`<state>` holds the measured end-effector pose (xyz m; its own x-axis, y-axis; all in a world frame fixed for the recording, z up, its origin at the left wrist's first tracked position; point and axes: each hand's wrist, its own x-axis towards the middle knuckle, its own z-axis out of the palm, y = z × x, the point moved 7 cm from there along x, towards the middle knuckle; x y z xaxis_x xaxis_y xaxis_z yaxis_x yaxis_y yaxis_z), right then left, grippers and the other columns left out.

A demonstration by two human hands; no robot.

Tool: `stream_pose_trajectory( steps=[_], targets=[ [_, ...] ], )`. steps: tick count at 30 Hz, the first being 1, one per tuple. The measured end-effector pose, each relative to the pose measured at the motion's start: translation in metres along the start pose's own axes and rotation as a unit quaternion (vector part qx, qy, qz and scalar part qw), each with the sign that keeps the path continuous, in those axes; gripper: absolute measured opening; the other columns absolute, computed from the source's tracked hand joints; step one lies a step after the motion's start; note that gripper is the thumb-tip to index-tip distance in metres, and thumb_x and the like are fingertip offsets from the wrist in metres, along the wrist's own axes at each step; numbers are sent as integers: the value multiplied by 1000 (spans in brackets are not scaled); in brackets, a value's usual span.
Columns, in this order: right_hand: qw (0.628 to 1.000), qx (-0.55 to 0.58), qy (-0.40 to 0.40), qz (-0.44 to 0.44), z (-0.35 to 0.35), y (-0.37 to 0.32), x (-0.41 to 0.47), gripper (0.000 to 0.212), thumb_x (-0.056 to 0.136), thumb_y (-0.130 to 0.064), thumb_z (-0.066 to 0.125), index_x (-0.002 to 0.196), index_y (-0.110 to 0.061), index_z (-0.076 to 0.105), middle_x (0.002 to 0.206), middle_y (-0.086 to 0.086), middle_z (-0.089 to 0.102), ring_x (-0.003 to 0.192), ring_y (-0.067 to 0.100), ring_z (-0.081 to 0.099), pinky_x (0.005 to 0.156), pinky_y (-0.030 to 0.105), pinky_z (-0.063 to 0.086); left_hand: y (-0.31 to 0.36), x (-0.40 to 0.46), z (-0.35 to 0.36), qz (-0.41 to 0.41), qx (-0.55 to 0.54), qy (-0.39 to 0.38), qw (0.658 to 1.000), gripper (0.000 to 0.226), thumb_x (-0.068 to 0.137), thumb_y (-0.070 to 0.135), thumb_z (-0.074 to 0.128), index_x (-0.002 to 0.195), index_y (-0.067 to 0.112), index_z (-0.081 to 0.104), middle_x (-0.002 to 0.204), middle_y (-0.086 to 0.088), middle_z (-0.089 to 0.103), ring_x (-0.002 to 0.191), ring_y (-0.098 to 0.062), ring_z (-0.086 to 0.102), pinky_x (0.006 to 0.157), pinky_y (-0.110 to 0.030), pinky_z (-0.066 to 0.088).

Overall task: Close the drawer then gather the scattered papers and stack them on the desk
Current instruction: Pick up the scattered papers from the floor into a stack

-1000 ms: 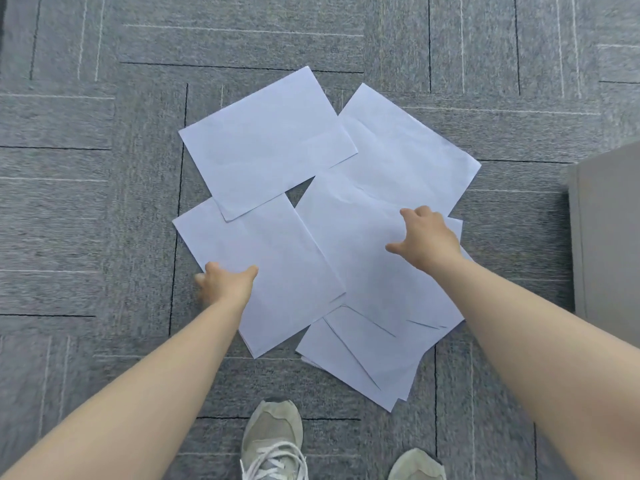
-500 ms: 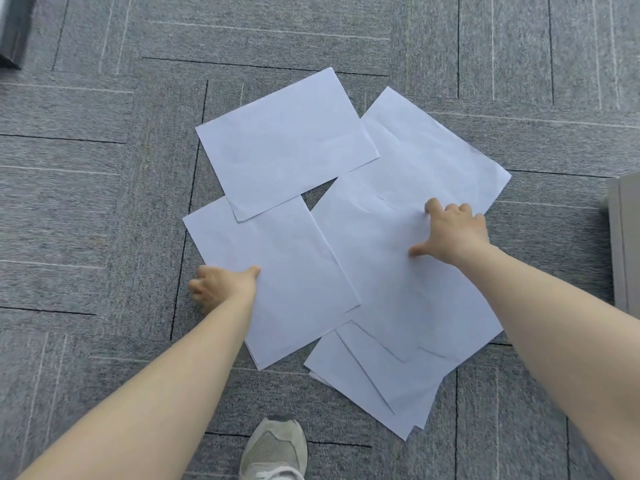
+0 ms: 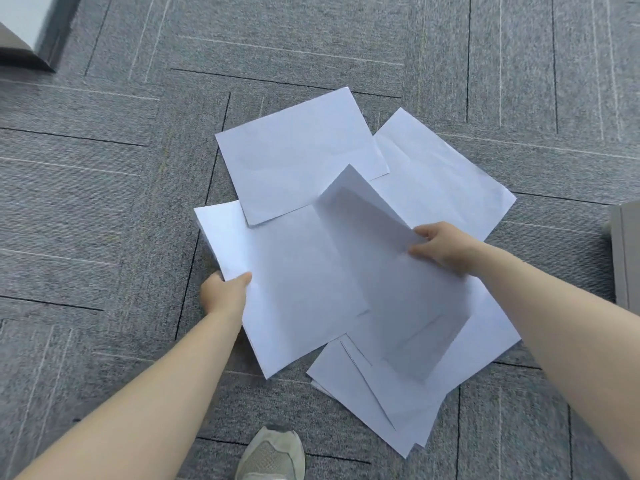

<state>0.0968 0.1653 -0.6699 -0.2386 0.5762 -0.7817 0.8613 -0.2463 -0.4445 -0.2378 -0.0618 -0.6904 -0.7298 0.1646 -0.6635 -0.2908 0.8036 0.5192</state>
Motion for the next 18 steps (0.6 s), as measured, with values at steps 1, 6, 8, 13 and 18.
stream_pose_trajectory(
  steps=[1,6,8,13,18],
  targets=[
    [999,39,-22,2,1,-5,-2,17,86,-10,62,98,-16,73,91,6,77,73,21,71,70,32,59,0,-1,1,6,-37,-41,998,15,81,7,70,96,9,65,102,-13,68,88,-28,64,81,-37,52],
    [981,159,-106,27,30,-24,2,23,91,-9,61,107,-20,74,100,7,77,90,29,74,84,48,58,-14,-4,-1,-18,-105,-133,985,20,83,7,70,102,9,65,106,-8,69,97,-29,64,86,-38,50],
    [971,199,-134,26,50,-34,2,24,93,-8,60,111,-18,71,105,9,76,93,30,72,86,48,57,-16,-5,-2,-10,-108,-124,986,17,82,9,72,98,10,65,103,-6,69,97,-27,64,83,-36,48],
    [937,282,-207,5,95,-54,-1,28,88,-6,64,113,-16,71,114,9,73,102,31,69,92,47,54,-20,-10,1,-19,-194,-128,972,29,80,6,73,108,5,66,101,-3,71,92,-24,66,81,-36,51],
    [919,292,-265,-17,122,-66,0,33,92,-3,55,118,-17,69,106,5,73,90,22,69,82,34,55,-19,0,-4,8,-227,-128,965,43,77,-7,70,119,2,61,112,-12,69,97,-29,67,84,-41,54]
  ],
)
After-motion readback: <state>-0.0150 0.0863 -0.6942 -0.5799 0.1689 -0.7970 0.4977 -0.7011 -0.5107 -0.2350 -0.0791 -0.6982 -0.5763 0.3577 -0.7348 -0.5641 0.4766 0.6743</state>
